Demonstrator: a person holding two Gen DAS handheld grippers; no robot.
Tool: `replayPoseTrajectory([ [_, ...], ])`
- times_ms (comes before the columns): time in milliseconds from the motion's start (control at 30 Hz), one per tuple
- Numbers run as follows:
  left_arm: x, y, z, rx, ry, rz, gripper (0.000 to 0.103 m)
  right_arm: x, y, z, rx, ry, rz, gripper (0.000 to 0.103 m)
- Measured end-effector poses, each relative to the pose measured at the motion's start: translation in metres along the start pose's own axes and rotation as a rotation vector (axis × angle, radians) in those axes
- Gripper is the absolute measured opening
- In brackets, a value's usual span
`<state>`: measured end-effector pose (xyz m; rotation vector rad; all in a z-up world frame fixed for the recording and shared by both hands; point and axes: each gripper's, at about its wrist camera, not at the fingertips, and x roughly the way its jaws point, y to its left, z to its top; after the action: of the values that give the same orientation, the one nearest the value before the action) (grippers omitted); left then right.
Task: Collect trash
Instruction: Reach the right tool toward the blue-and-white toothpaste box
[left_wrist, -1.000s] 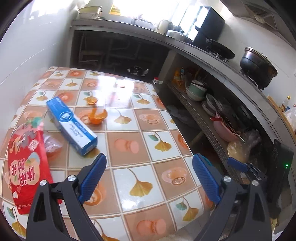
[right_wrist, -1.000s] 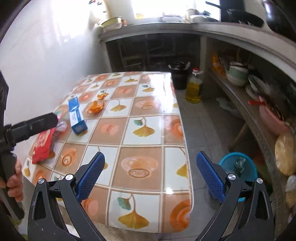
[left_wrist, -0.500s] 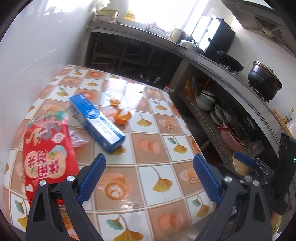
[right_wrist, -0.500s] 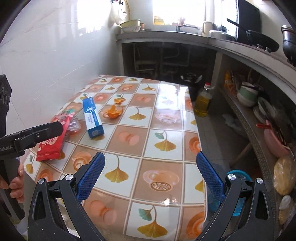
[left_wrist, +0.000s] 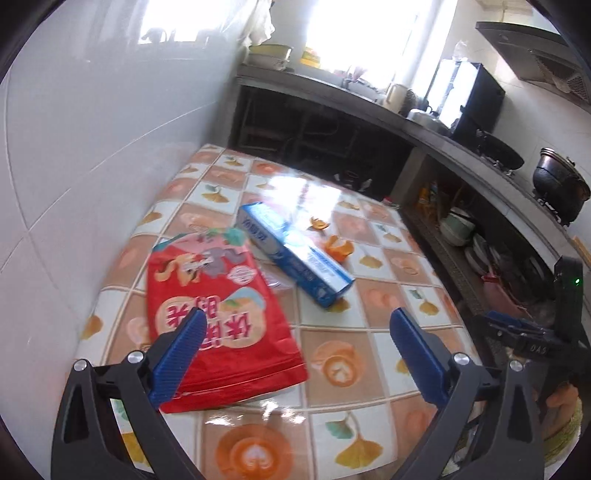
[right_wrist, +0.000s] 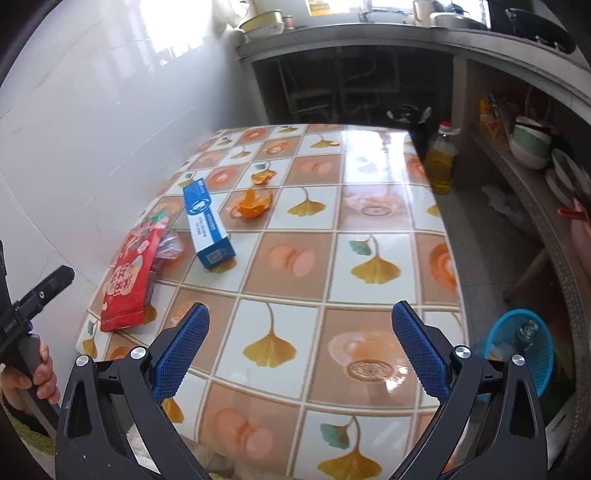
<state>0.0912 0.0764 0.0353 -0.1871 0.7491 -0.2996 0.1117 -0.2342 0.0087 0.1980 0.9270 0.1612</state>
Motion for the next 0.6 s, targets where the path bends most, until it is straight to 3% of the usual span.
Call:
replayPoseTrajectory([
  [133, 0.015, 0.012, -0.005, -0.021, 0.055, 0.045, 0.097, 0.014, 0.013, 0.003, -0.014, 0.031, 0.06, 0.095],
  [300, 0.035, 0.015, -0.008, -0.032, 0.086, 0.093, 0.097, 0.031, 0.027, 0.003, -0.028, 0.07, 0.075, 0.095],
  [500, 0.068, -0.01, 0.001, 0.129, 0.048, 0.202, 0.097, 0.049, 0.031, 0.002, -0.017, 0.107, 0.079, 0.095],
  [600, 0.091, -0.016, -0.002, 0.24, 0.044, 0.31, 0.097, 0.05, 0.029, 0.004, -0.009, 0.108, 0.079, 0.095],
])
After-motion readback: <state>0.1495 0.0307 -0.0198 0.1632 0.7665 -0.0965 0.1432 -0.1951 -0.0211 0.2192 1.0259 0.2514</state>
